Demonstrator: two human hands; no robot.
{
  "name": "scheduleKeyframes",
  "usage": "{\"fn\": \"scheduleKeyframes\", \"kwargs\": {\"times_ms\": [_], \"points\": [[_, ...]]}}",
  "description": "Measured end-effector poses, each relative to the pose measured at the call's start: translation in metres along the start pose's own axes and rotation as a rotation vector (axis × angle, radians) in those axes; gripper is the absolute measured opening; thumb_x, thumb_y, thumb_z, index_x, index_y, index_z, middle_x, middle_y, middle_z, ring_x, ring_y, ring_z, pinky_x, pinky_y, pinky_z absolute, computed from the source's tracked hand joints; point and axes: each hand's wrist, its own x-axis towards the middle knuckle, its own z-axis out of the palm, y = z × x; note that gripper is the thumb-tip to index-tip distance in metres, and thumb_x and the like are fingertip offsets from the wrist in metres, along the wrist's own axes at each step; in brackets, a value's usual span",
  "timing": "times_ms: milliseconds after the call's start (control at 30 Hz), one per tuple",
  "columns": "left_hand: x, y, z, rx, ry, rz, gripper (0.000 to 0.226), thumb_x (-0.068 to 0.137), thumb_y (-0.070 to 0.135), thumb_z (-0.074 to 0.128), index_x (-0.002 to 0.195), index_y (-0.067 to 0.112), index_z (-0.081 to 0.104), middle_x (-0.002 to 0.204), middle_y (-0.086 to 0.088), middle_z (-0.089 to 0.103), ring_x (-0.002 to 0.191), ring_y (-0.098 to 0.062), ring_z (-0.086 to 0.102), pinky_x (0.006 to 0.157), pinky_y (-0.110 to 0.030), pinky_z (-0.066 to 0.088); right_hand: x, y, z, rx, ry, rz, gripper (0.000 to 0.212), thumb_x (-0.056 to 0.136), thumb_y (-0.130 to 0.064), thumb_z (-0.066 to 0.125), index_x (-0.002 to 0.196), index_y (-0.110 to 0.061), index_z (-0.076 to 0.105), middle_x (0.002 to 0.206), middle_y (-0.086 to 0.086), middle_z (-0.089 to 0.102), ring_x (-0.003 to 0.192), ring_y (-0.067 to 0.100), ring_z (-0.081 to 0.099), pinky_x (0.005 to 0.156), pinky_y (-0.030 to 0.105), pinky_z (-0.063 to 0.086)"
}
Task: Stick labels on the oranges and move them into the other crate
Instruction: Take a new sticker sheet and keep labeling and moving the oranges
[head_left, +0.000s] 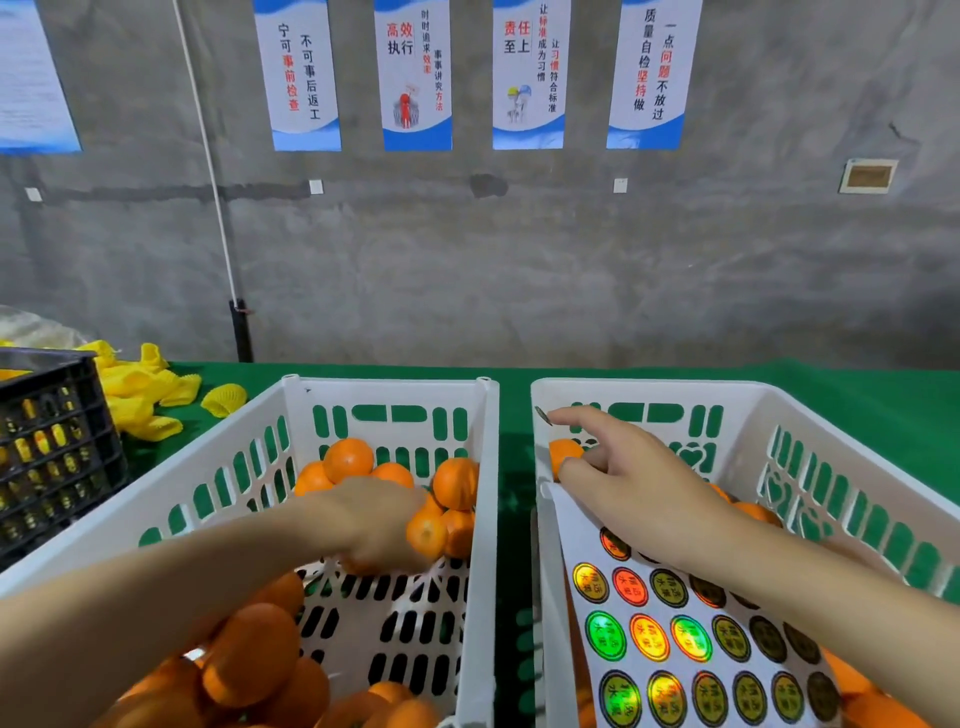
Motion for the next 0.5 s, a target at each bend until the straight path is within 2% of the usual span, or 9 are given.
{"fn": "scheduleKeyframes", "kwargs": {"times_ms": [100, 167, 200, 267, 333, 400, 467, 500], "points": [[-0.007, -0.014, -0.025, -0.114, 0.305, -0.098, 0.062, 0.071, 0.078, 0.043, 0.106, 0.027, 0.052, 0.089, 0.007, 0.063, 0.078, -0.010, 0.059, 0.069, -0.033, 0.049, 0.001, -0.001, -0.002, 0.066, 0.031, 0.021, 0.032, 0.095, -0.027, 0.047, 0.123, -0.040, 0.054, 0.046, -0.006, 0.048, 0.041, 0.006, 0.038, 0.043, 0.020, 0.032], [-0.012, -0.018, -0.032, -0.301, 0.464, -0.121, 0.058, 0.070, 0.077, 0.044, 0.107, 0.032, 0.046, 0.085, 0.009, 0.062, 0.075, -0.007, 0.059, 0.063, -0.029, 0.047, 0.003, -0.004, -0.003, 0.119, 0.062, 0.035, 0.023, 0.094, -0.027, 0.051, 0.110, -0.041, 0.060, 0.045, -0.007, 0.049, 0.043, 0.007, 0.039, 0.045, 0.023, 0.034], [-0.012, -0.017, -0.033, -0.458, 0.500, -0.093, 0.051, 0.076, 0.069, 0.053, 0.112, 0.035, 0.043, 0.090, 0.010, 0.062, 0.077, -0.007, 0.060, 0.063, -0.028, 0.047, 0.003, -0.007, -0.004, 0.155, 0.081, 0.042, 0.020, 0.093, -0.027, 0.053, 0.103, -0.040, 0.063, 0.045, -0.007, 0.048, 0.042, 0.007, 0.038, 0.045, 0.023, 0.034], [-0.014, -0.008, -0.040, -0.827, 0.505, 0.030, 0.044, 0.086, 0.042, 0.070, 0.118, 0.044, 0.040, 0.103, 0.009, 0.061, 0.083, -0.009, 0.064, 0.064, -0.024, 0.049, 0.004, -0.014, -0.008, 0.253, 0.109, 0.041, 0.020, 0.092, -0.021, 0.056, 0.094, -0.038, 0.067, 0.043, -0.009, 0.044, 0.039, 0.006, 0.033, 0.041, 0.019, 0.030], [-0.019, 0.008, -0.048, -1.058, 0.472, 0.174, 0.060, 0.079, 0.025, 0.077, 0.117, 0.054, 0.041, 0.110, 0.002, 0.061, 0.083, -0.013, 0.068, 0.065, -0.024, 0.054, 0.003, -0.021, -0.014, 0.304, 0.110, 0.017, 0.026, 0.091, -0.017, 0.056, 0.091, -0.039, 0.070, 0.042, -0.011, 0.039, 0.037, 0.006, 0.028, 0.039, 0.015, 0.027], [-0.025, 0.025, -0.051, -1.137, 0.461, 0.281, 0.068, 0.066, 0.026, 0.078, 0.116, 0.058, 0.044, 0.115, -0.003, 0.061, 0.089, -0.017, 0.070, 0.072, -0.033, 0.060, 0.002, -0.027, -0.018, 0.312, 0.096, -0.002, 0.031, 0.090, -0.014, 0.055, 0.091, -0.041, 0.071, 0.040, -0.012, 0.035, 0.035, 0.005, 0.025, 0.038, 0.014, 0.025], [-0.031, 0.039, -0.051, -1.186, 0.435, 0.366, 0.072, 0.063, 0.024, 0.076, 0.119, 0.056, 0.045, 0.118, -0.009, 0.060, 0.094, -0.029, 0.069, 0.079, -0.048, 0.059, 0.000, -0.032, -0.021, 0.329, 0.077, -0.005, 0.031, 0.088, -0.015, 0.055, 0.089, -0.041, 0.072, 0.039, -0.013, 0.033, 0.036, 0.006, 0.025, 0.039, 0.017, 0.025], [-0.032, 0.044, -0.051, -1.191, 0.418, 0.393, 0.073, 0.064, 0.021, 0.075, 0.120, 0.056, 0.045, 0.117, -0.012, 0.059, 0.092, -0.033, 0.069, 0.078, -0.050, 0.059, 0.000, -0.034, -0.022, 0.344, 0.063, 0.004, 0.027, 0.084, -0.020, 0.055, 0.087, -0.040, 0.073, 0.040, -0.011, 0.036, 0.038, 0.009, 0.028, 0.042, 0.020, 0.028]]}}
